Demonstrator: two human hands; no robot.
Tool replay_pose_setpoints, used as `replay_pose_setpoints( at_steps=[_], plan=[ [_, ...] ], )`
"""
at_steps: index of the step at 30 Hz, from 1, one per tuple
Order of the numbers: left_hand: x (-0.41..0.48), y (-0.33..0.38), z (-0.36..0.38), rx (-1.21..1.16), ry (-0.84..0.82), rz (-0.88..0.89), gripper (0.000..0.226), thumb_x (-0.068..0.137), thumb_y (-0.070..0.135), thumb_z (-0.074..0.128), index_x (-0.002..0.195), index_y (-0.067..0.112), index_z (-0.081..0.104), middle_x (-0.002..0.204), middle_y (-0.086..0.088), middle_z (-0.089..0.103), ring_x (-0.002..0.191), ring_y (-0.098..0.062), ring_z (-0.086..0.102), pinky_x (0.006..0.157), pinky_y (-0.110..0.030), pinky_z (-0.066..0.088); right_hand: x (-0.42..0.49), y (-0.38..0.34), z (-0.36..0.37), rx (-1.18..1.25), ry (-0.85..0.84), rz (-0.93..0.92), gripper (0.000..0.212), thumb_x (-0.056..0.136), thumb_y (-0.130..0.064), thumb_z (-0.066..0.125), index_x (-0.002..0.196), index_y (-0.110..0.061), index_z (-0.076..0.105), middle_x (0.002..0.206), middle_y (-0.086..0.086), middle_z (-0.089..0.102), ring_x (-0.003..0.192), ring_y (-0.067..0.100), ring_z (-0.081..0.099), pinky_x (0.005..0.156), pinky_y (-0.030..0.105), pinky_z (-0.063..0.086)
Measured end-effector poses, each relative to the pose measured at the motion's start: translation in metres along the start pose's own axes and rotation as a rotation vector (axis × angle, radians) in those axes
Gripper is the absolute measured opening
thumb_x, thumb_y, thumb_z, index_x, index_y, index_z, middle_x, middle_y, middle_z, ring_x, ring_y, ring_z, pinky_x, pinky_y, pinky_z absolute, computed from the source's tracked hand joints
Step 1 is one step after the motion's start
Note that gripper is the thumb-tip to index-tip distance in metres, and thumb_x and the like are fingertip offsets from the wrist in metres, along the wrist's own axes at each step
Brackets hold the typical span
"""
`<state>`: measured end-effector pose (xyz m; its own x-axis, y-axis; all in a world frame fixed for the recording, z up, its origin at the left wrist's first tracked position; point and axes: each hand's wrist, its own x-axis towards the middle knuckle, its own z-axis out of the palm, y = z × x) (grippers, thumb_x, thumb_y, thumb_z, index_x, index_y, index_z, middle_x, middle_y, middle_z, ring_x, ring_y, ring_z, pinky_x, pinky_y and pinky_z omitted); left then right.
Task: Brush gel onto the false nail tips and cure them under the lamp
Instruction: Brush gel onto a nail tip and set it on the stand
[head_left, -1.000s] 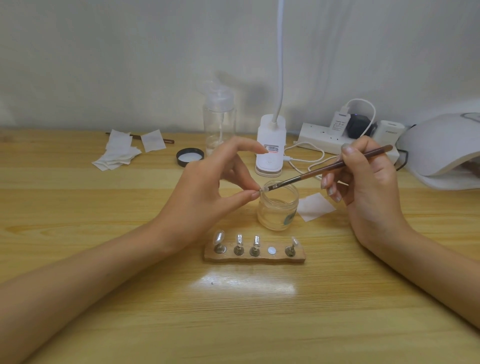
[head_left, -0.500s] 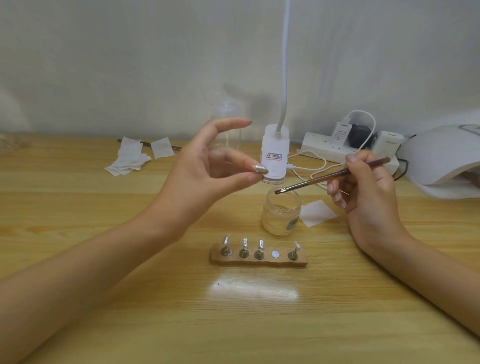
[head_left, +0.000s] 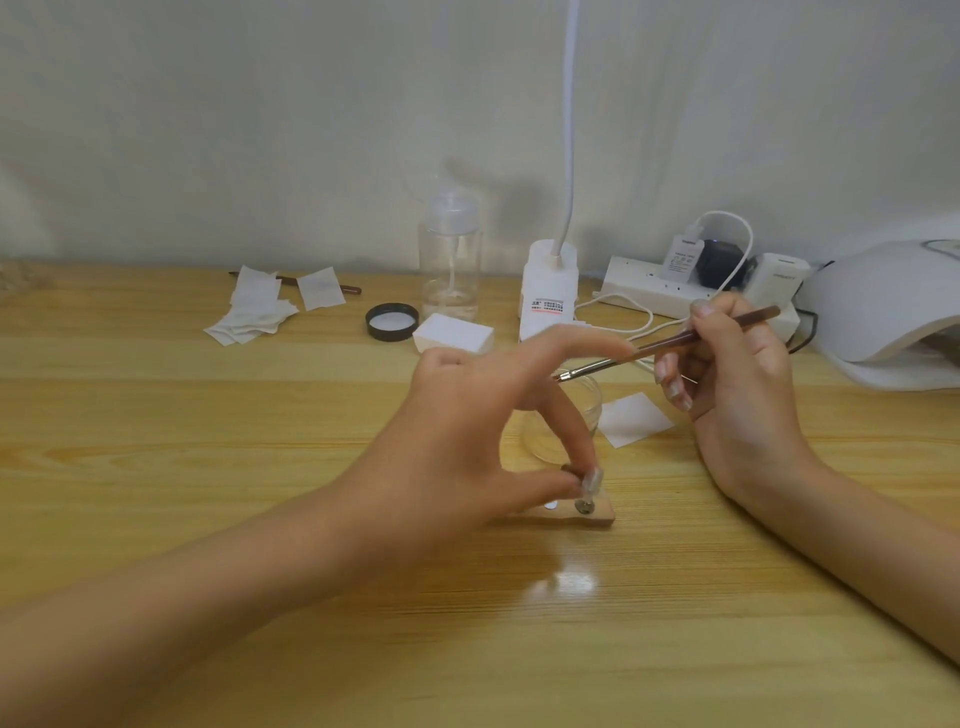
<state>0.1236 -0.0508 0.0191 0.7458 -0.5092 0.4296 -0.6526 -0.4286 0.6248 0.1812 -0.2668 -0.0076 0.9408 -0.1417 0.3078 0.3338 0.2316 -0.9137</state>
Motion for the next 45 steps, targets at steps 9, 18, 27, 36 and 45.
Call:
replay_pose_setpoints(
  at_steps=[9, 18, 27, 36, 45],
  plan=[
    [-0.009, 0.0, 0.011, 0.34, -0.02, 0.004, 0.077, 0.079, 0.031, 0.083, 0.137, 0.054, 0.038, 0.094, 0.032, 0.064, 0.107, 0.007, 0.045, 0.105, -0.024, 0.014, 0.0, 0.0, 0.0, 0.005, 0.009, 0.022, 0.032, 0.104, -0.018, 0.046, 0.072, -0.023, 0.049, 0.052, 0.0, 0.056, 0.046, 0.011, 0.049, 0.043, 0.017, 0.038],
    [-0.01, -0.003, 0.012, 0.388, -0.031, -0.04, 0.073, 0.081, 0.029, 0.08, 0.138, 0.052, 0.04, 0.095, 0.031, 0.064, 0.106, 0.006, 0.044, 0.102, -0.022, 0.015, 0.0, 0.0, -0.001, 0.007, 0.006, 0.023, 0.03, 0.104, -0.017, 0.045, 0.074, -0.02, 0.048, 0.052, 0.001, 0.056, 0.045, 0.011, 0.048, 0.043, 0.017, 0.037],
    [-0.009, -0.005, 0.011, 0.357, -0.043, -0.143, 0.08, 0.083, 0.037, 0.076, 0.138, 0.061, 0.022, 0.105, 0.032, 0.057, 0.112, 0.005, 0.039, 0.1, -0.022, 0.017, 0.001, 0.002, -0.002, -0.002, 0.006, 0.023, 0.028, 0.104, -0.017, 0.045, 0.076, -0.02, 0.046, 0.052, 0.0, 0.056, 0.046, 0.011, 0.048, 0.042, 0.017, 0.036],
    [-0.003, 0.003, 0.017, 0.414, -0.063, -0.066, 0.075, 0.083, 0.047, 0.07, 0.137, 0.055, 0.019, 0.105, 0.028, 0.06, 0.106, 0.008, 0.028, 0.095, -0.027, 0.019, 0.001, 0.001, -0.001, -0.002, 0.022, 0.028, 0.029, 0.104, -0.019, 0.045, 0.075, -0.02, 0.046, 0.052, 0.001, 0.056, 0.045, 0.012, 0.046, 0.043, 0.018, 0.035],
    [0.002, 0.008, 0.026, 0.511, -0.033, 0.054, 0.059, 0.082, 0.032, 0.08, 0.135, 0.036, 0.052, 0.087, 0.019, 0.065, 0.096, -0.009, 0.049, 0.091, -0.04, 0.033, 0.002, 0.002, -0.001, -0.005, 0.021, 0.034, 0.03, 0.103, -0.02, 0.047, 0.074, -0.022, 0.047, 0.053, 0.001, 0.057, 0.046, 0.011, 0.048, 0.045, 0.017, 0.038]
  ],
)
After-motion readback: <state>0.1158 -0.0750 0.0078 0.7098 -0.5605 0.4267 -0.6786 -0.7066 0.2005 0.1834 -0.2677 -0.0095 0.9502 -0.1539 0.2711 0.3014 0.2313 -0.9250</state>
